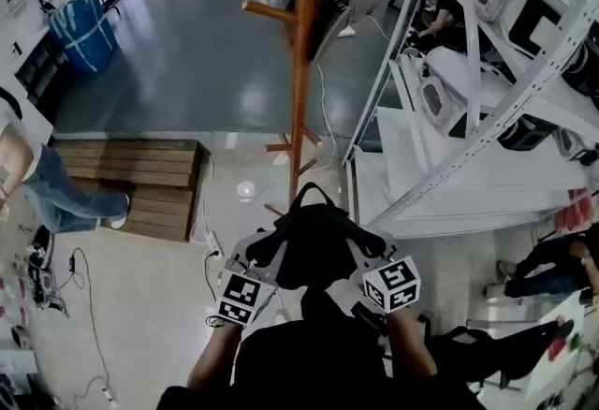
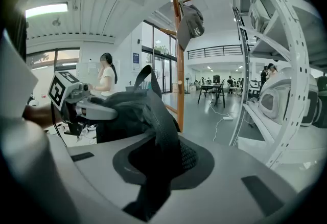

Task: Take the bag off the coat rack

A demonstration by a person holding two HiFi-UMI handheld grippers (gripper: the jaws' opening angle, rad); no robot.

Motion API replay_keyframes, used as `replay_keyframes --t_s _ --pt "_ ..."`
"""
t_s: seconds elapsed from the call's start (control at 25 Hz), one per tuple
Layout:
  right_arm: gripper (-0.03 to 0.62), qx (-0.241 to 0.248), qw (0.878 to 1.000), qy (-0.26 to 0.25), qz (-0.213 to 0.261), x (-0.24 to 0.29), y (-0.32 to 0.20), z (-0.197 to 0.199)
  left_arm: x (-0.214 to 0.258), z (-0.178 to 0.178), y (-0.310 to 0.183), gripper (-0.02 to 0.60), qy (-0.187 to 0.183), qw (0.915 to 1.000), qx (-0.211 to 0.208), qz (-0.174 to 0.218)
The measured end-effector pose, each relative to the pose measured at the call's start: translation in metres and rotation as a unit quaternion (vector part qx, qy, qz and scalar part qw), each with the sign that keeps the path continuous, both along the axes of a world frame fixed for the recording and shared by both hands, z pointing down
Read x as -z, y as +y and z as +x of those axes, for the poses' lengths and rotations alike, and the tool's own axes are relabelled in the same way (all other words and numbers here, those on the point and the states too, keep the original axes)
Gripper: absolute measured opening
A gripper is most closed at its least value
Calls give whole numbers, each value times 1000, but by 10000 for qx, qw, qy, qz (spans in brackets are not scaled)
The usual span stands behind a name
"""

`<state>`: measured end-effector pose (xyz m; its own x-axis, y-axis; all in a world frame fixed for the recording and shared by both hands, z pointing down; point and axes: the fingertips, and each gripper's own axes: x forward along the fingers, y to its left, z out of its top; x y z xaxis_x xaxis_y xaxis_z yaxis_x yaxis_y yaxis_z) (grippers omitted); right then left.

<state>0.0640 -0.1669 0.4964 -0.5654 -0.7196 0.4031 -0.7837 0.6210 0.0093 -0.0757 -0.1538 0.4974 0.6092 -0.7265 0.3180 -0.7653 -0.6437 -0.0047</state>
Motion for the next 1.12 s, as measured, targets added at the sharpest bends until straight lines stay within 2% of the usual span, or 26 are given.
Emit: replay_keyframes --t_s 0.64,1.12 --pt "57 -298 9986 -112 -419 -27 114 -36 -23 -36 102 71 68 9987 -431 -258" --pt "57 -156 9980 -295 -534 -34 139 -28 -26 -28 127 71 9 9974 -697 -185"
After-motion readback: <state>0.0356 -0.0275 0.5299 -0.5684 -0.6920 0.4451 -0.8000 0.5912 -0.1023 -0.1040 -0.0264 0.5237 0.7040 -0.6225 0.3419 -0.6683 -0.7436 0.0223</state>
